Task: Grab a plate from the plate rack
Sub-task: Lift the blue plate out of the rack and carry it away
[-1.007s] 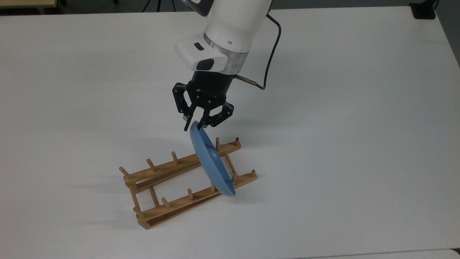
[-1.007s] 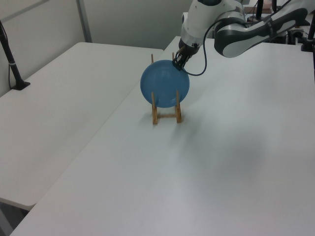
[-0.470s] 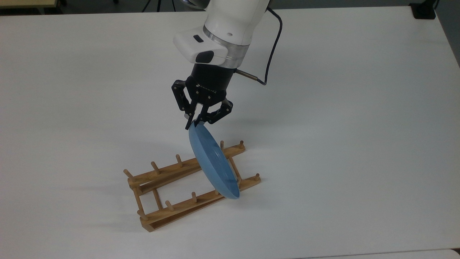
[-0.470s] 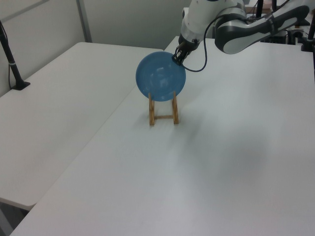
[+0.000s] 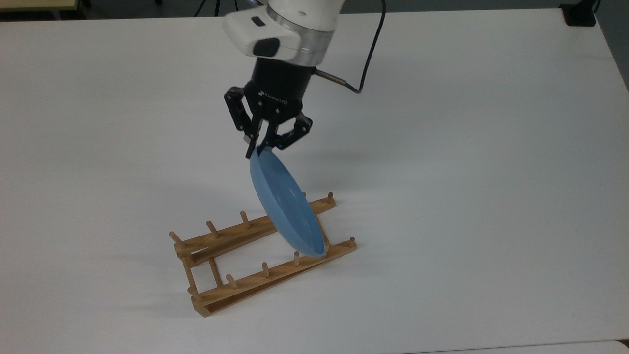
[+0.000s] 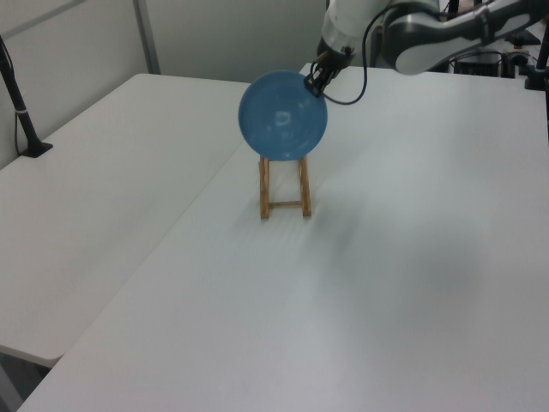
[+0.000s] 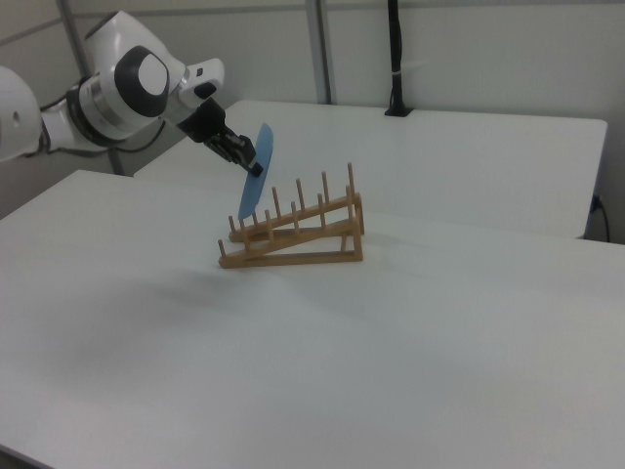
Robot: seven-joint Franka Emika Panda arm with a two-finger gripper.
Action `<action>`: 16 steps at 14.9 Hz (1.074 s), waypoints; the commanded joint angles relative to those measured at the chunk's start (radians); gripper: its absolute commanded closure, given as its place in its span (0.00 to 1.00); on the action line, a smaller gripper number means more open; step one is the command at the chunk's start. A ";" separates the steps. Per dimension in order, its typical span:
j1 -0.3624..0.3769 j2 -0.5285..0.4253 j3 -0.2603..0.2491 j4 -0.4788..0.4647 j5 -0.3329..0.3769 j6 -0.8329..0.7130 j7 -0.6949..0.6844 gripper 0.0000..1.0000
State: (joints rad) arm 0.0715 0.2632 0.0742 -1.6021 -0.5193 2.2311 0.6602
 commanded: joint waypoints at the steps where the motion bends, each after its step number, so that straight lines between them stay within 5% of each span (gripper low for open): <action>1: -0.045 -0.100 -0.005 -0.032 0.250 -0.170 -0.261 0.97; 6: -0.179 -0.168 -0.014 -0.033 0.493 -0.491 -0.662 0.96; 9: -0.265 -0.168 -0.014 -0.053 0.518 -0.602 -0.879 0.96; 16: -0.406 -0.159 -0.014 -0.249 0.547 -0.449 -1.073 0.94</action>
State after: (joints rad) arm -0.3040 0.1289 0.0591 -1.7415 -0.0026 1.6815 -0.3345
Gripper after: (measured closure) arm 0.925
